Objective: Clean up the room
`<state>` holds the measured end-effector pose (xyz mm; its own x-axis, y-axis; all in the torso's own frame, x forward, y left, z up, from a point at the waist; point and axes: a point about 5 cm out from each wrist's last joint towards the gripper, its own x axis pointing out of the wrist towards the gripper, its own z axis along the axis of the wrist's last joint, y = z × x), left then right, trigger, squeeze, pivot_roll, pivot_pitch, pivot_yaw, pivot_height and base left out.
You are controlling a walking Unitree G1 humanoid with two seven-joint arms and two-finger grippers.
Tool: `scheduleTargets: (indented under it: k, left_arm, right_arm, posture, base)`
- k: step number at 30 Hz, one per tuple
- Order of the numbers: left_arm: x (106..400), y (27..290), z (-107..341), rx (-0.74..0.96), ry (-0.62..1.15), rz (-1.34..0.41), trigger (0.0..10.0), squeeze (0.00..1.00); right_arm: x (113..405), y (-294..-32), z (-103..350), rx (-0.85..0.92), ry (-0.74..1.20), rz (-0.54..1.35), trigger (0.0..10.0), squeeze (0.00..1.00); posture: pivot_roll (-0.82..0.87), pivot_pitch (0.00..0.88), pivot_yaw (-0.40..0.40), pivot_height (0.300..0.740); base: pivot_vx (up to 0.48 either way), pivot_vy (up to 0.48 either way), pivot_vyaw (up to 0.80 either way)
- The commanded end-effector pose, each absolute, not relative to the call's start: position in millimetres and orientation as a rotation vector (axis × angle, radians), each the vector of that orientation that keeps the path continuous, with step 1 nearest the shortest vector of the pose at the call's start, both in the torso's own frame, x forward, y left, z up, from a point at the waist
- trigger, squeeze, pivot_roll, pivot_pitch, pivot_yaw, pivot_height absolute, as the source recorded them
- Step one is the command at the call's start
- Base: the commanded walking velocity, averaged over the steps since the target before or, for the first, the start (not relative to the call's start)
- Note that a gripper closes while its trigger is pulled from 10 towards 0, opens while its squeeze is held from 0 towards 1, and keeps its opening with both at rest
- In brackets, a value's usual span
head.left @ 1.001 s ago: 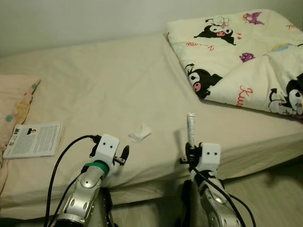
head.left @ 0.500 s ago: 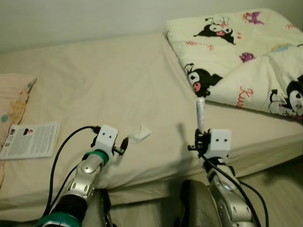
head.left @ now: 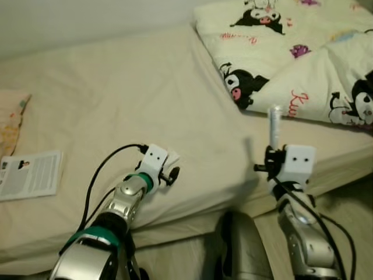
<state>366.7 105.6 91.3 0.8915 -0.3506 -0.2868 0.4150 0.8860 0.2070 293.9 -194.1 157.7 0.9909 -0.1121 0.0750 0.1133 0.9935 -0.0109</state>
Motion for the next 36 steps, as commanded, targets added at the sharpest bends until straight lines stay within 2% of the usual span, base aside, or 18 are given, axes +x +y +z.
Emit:
scheduleTargets:
  k: [1, 2, 4, 5, 12, 21, 25, 26, 29, 30, 36]
  left_arm:
    - [361, 113, 77, 0.293, 0.323, -0.388, 10.0, 0.80]
    - [362, 112, 78, 0.317, 0.325, -0.392, 10.0, 0.04]
    - [363, 112, 78, 0.334, 0.326, -0.397, 10.0, 0.04]
    - [364, 113, 80, 0.346, 0.326, -0.387, 10.0, 0.00]
    - [367, 118, 82, 0.422, 0.303, -0.343, 10.0, 0.00]
    - [373, 128, 94, 0.422, 0.233, -0.245, 10.0, 0.00]
    - [372, 130, 91, 0.458, 0.254, -0.249, 10.0, 0.00]
    - [372, 131, 89, 0.481, 0.266, -0.250, 5.3, 0.00]
    - [371, 132, 88, 0.504, 0.279, -0.253, 5.3, 0.00]
    - [371, 133, 87, 0.517, 0.285, -0.254, 0.0, 0.00]
    - [369, 136, 83, 0.517, 0.318, -0.263, 0.0, 0.00]
  right_arm:
    - [286, -196, 155, -0.007, -0.049, -0.119, 10.0, 0.00]
    - [282, -199, 157, -0.012, -0.053, -0.129, 10.0, 0.00]
    - [279, -201, 159, -0.015, -0.054, -0.136, 10.0, 0.00]
    - [277, -203, 160, -0.011, -0.055, -0.146, 10.0, 0.00]
    - [261, -208, 165, -0.003, -0.052, -0.169, 10.0, 0.00]
    - [256, -206, 170, 0.003, -0.057, -0.175, 10.0, 0.00]
    - [255, -205, 170, 0.006, -0.058, -0.175, 10.0, 0.00]
    - [254, -205, 170, 0.006, -0.058, -0.175, 10.0, 0.00]
    - [253, -205, 170, 0.007, -0.058, -0.176, 10.0, 0.00]
    - [253, -206, 170, 0.008, -0.058, -0.177, 10.0, 0.00]
    - [253, -212, 172, -0.003, -0.062, -0.184, 10.0, 0.00]
  posture:
    - [-0.21, 0.278, 0.186, 0.535]
    - [-0.21, 0.286, 0.190, 0.535]
    - [-0.22, 0.287, 0.190, 0.535]
    - [-0.22, 0.297, 0.188, 0.535]
    - [-0.23, 0.335, 0.184, 0.535]
    - [-0.23, 0.337, 0.177, 0.535]
    - [-0.23, 0.338, 0.175, 0.535]
    - [-0.23, 0.338, 0.175, 0.535]
    - [-0.23, 0.336, 0.175, 0.535]
    - [-0.23, 0.336, 0.175, 0.535]
    - [-0.23, 0.326, 0.177, 0.535]
  base:
    - [0.000, 0.000, 0.00]
    - [0.000, 0.000, 0.00]
    - [0.000, 0.000, 0.00]
    - [0.000, 0.000, 0.00]
    - [0.000, 0.000, 0.00]
    - [0.000, 0.000, 0.00]
    - [0.000, 0.000, 0.00]
    - [0.000, 0.000, 0.00]
    - [0.000, 0.000, 0.00]
    - [0.000, 0.000, 0.00]
    - [0.000, 0.000, 0.00]
